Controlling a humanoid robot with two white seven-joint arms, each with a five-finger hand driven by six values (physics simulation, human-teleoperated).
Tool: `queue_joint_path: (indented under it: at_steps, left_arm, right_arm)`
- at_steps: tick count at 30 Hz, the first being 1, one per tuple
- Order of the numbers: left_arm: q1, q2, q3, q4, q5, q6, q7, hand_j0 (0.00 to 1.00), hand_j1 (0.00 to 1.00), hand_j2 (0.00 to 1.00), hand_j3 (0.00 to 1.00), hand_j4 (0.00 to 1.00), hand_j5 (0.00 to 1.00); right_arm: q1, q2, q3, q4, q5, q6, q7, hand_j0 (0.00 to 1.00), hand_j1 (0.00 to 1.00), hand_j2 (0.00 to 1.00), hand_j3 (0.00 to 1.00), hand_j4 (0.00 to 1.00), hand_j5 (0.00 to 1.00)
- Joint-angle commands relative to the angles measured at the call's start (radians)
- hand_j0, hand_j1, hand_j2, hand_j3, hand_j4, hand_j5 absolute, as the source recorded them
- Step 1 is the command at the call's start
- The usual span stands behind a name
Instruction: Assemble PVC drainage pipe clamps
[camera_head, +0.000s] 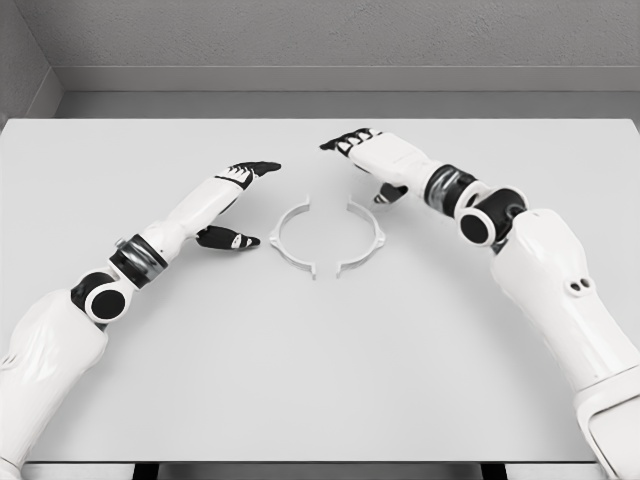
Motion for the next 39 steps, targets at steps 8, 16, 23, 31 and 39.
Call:
queue_joint_path:
  at_steps: [8,16,23,31,39]
  left_arm:
    - [-0.023,-0.006,-0.004,0.041,-0.008,0.000,0.001,1.00,1.00,1.00,1.00,1.00,1.00]
    - [-0.035,-0.020,-0.006,0.055,-0.008,0.000,0.001,1.00,1.00,1.00,1.00,1.00,1.00]
    - [-0.035,-0.043,-0.007,0.053,-0.009,0.000,0.001,1.00,1.00,1.00,1.00,1.00,1.00]
    - [-0.035,-0.055,-0.009,0.051,-0.016,0.000,0.001,1.00,1.00,1.00,1.00,1.00,1.00]
    - [-0.032,-0.070,-0.010,0.047,-0.025,0.000,0.001,1.00,1.00,1.00,1.00,1.00,1.00]
  right_arm:
    - [0.161,-0.642,-0.171,-0.528,-0.633,-0.043,0.019,1.00,1.00,1.00,1.00,1.00,1.00]
    - [0.690,-0.615,-0.599,-0.657,-0.654,-0.291,0.017,1.00,1.00,1.00,1.00,1.00,1.00]
    - [0.700,-0.543,-0.593,-0.643,-0.643,-0.291,0.025,1.00,1.00,1.00,1.00,1.00,1.00]
    - [0.698,-0.520,-0.591,-0.637,-0.642,-0.291,0.025,1.00,1.00,1.00,1.00,1.00,1.00]
    - [0.698,-0.521,-0.593,-0.635,-0.642,-0.291,0.027,1.00,1.00,1.00,1.00,1.00,1.00]
